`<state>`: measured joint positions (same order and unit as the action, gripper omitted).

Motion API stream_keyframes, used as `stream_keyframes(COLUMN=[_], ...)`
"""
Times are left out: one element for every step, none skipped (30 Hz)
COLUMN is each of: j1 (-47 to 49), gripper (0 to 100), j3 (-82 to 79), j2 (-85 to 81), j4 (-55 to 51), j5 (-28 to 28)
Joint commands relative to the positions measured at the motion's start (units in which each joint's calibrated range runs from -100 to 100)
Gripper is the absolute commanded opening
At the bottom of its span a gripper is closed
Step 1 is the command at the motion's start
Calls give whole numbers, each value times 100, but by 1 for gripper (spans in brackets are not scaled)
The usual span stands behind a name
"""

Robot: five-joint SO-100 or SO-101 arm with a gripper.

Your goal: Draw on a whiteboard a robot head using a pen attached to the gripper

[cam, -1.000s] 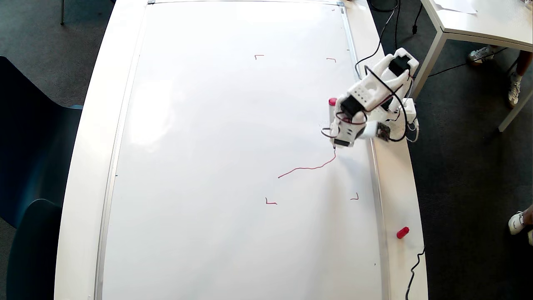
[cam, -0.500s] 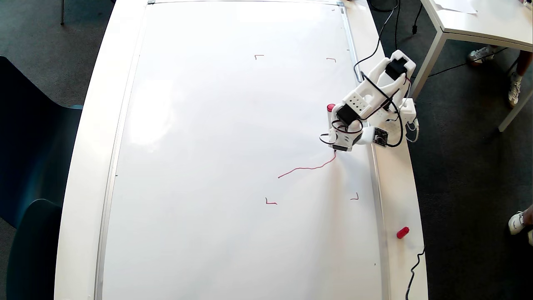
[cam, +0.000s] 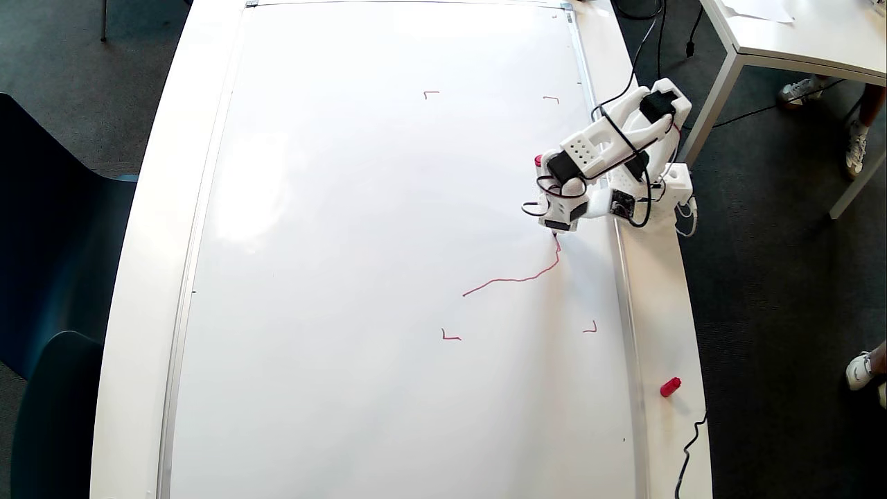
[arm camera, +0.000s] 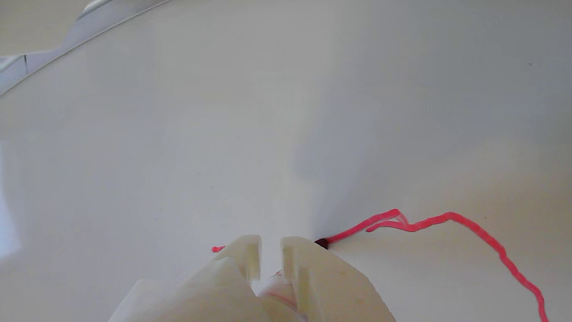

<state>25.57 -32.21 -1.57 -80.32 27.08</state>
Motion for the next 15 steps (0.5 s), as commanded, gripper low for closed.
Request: stream_keyframes(j1=[-505,-601,-807,-932,-1028,-1139,-1352,-1441,-1544,-1632,-1735,-1934,-2030,-2140,-2229], gripper=[1,1,1,1,1,1,1,1,1,1,1,1,1,1,1], j3=[-43,-52,-52,-52,-52,-52,-52,-52,-52,-52,-43,-7,11,20,20], j2=[-7,-7,-7,-7,-7,-7,-7,-7,-7,-7,-7,-7,-7,-7,-7], j4=[-39,-39,-39,-48,-48,-48,-152,-239,-308,-343,-361,-361,-361,-361,-361], j5=[225,279,380,439,493,547,659,713,756,788,825,901,949,1002,1061])
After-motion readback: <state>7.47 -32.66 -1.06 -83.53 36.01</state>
